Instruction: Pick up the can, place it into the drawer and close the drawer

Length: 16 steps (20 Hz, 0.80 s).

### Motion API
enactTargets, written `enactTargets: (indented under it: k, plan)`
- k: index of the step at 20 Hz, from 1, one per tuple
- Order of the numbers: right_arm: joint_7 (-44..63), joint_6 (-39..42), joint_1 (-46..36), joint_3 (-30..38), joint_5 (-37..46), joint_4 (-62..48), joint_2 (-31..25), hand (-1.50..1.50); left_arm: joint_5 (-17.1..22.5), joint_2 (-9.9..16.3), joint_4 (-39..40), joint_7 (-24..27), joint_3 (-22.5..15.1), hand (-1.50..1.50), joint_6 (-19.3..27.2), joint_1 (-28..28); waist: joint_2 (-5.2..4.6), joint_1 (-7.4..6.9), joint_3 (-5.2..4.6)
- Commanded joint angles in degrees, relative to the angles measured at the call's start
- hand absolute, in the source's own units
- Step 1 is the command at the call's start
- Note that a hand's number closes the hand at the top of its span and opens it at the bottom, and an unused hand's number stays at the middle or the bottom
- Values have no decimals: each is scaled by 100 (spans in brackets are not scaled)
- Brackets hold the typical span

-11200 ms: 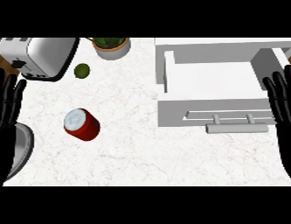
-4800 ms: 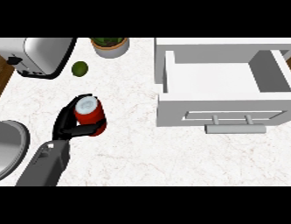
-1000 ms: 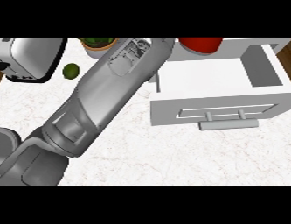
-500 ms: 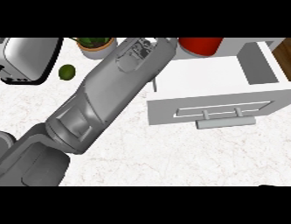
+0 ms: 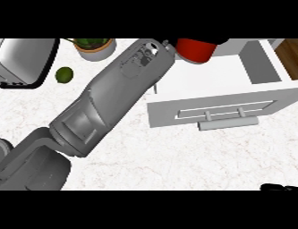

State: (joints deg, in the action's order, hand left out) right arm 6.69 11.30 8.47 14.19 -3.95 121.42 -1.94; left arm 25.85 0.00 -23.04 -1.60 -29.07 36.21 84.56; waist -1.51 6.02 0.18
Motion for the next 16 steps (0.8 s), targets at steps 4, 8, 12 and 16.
enactTargets:
  k: [4, 8, 12, 16]
  plan:
    - [18, -9, -246, 106, -70, -81, -125, -150, 94, 0, 126, 339, -484, 150, 184, -235, -15, 79, 1]
    - [13, 49, -241, 77, -74, -142, -150, -150, 287, 0, 210, 258, -490, -150, 424, -197, -45, 196, 3]
    - [290, -41, -486, -12, -28, -129, -186, -150, 356, 0, 121, 319, -713, -150, 684, -336, -35, 130, -1]
    - [166, -147, -405, -131, 146, -50, -22, -150, 480, 0, 262, 431, -643, -150, 700, -202, -52, 133, -4]
